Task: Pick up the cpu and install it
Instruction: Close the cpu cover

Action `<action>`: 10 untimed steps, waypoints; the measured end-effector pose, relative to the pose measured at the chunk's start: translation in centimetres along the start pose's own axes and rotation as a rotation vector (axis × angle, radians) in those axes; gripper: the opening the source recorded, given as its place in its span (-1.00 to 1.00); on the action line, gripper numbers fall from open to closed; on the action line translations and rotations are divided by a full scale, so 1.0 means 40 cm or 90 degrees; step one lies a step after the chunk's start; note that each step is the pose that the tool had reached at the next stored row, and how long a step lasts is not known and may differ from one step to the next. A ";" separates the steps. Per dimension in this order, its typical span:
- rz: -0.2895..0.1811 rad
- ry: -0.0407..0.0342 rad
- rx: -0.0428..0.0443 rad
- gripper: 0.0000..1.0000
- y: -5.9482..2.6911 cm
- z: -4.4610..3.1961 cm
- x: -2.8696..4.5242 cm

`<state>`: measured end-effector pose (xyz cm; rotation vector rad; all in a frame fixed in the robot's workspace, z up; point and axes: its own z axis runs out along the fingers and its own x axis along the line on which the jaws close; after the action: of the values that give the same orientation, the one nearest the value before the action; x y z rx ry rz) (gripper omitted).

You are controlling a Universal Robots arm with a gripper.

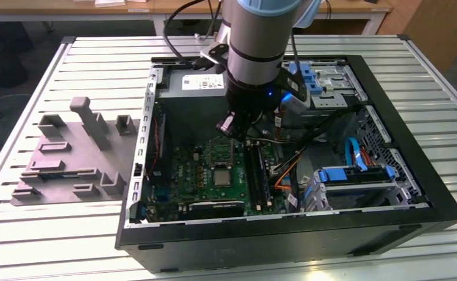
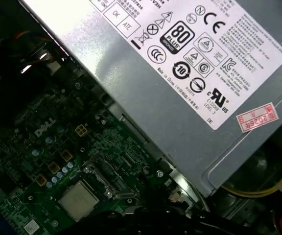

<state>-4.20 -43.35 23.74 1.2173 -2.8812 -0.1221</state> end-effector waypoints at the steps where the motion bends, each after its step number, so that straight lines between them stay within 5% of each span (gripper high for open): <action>1: -0.005 0.0004 -0.0001 -0.79 0.000 -0.001 0.000; 10: -0.087 0.0069 -0.0015 -0.79 0.000 -0.002 0.000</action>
<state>-4.21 -43.36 23.81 1.4084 -2.7867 -0.1197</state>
